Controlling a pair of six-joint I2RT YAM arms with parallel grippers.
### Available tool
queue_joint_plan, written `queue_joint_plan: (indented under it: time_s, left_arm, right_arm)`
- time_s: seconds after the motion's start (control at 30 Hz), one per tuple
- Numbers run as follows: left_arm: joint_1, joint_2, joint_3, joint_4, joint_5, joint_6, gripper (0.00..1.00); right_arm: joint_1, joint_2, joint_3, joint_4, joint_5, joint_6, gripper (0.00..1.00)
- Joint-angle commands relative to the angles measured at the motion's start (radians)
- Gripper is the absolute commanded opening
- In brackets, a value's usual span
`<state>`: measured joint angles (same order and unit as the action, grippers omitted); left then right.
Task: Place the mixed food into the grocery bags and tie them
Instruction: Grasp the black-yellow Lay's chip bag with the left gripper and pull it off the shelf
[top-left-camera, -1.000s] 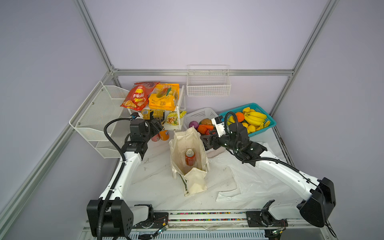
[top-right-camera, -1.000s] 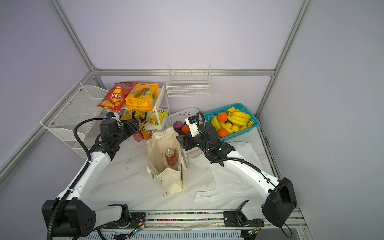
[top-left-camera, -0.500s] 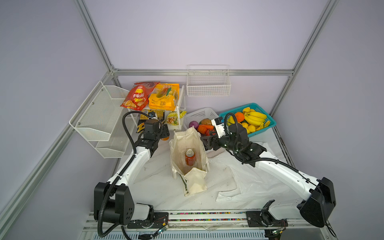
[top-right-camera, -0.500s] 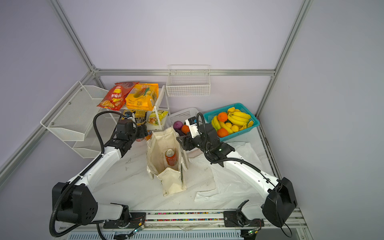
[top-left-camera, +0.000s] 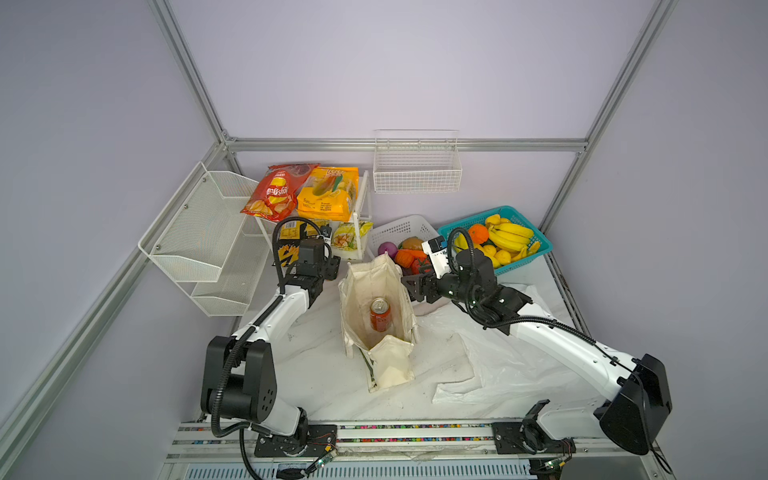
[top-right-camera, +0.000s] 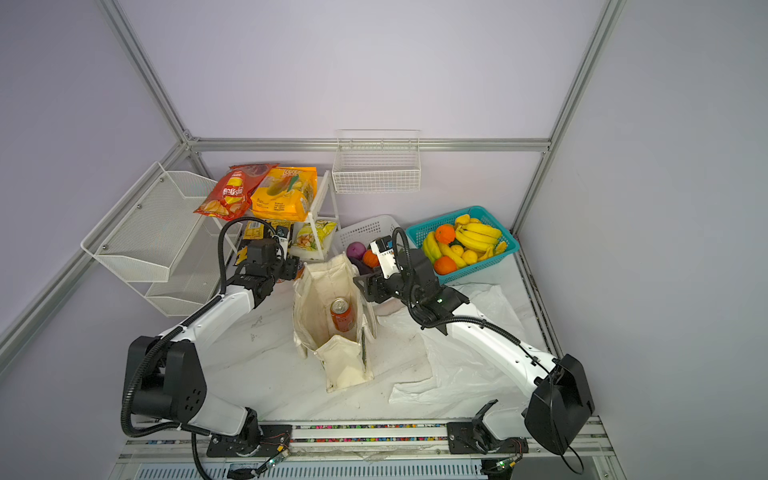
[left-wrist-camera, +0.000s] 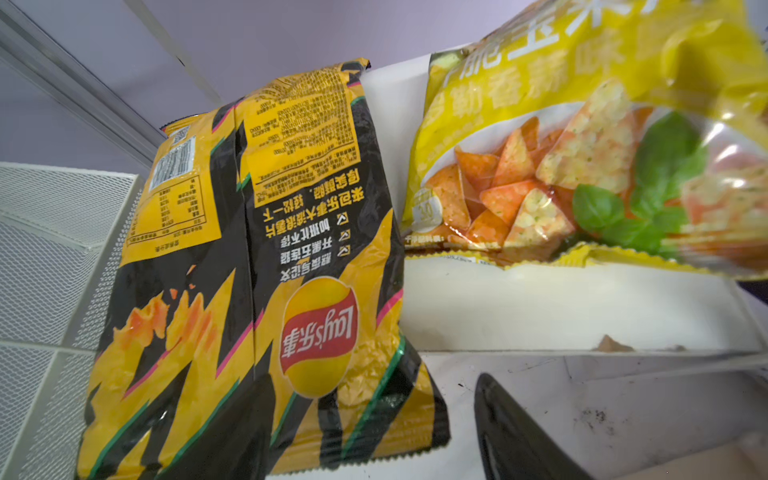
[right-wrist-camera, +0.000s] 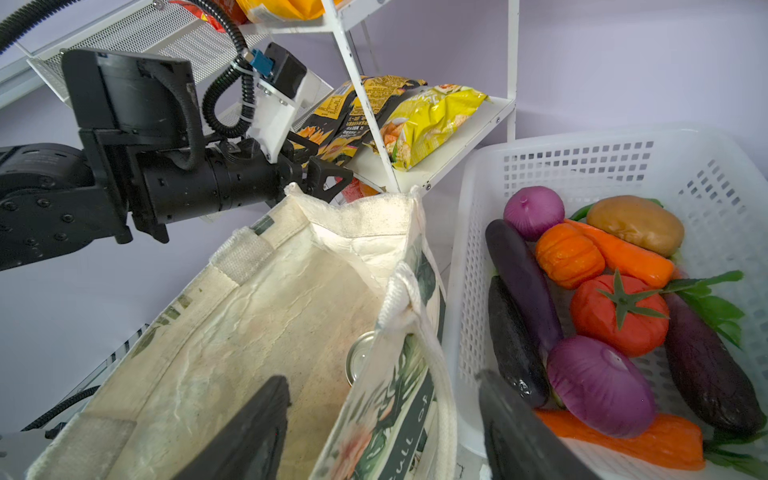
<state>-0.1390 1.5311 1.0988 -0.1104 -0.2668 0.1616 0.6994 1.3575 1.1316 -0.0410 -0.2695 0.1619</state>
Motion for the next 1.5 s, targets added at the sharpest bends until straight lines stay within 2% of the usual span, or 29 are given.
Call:
queue_joint_plan:
  time_s: [0.0,0.43,0.67,0.77,1.0,1.3,1.47]
  left_arm:
    - [-0.004,0.001,0.052,0.091,-0.046,0.049,0.70]
    - [-0.005,0.056,0.099,0.107,-0.059,0.071,0.56]
    - [-0.004,0.053,0.090,0.106,-0.052,0.070,0.42]
    - [-0.005,0.041,0.079,0.104,-0.065,0.076,0.39]
    - [-0.006,-0.004,0.032,0.091,-0.071,0.058,0.22]
    - [-0.015,-0.099,-0.049,0.079,-0.157,-0.017,0.15]
    - [-0.017,-0.172,-0.067,0.077,-0.158,-0.085,0.10]
  right_arm:
    - [0.003,-0.012,-0.003,0.011,-0.004,-0.017,0.74]
    - [0.003,-0.010,-0.008,0.004,0.000,-0.016,0.74]
    - [0.003,0.002,-0.004,-0.002,-0.006,-0.015,0.74]
    - [0.003,0.001,-0.003,-0.001,-0.006,-0.014,0.74]
    - [0.003,-0.007,-0.005,0.002,-0.004,-0.014,0.74]
    - [0.004,-0.006,-0.006,-0.003,-0.005,-0.015,0.74]
    - [0.003,-0.014,-0.007,-0.009,-0.004,-0.015,0.74]
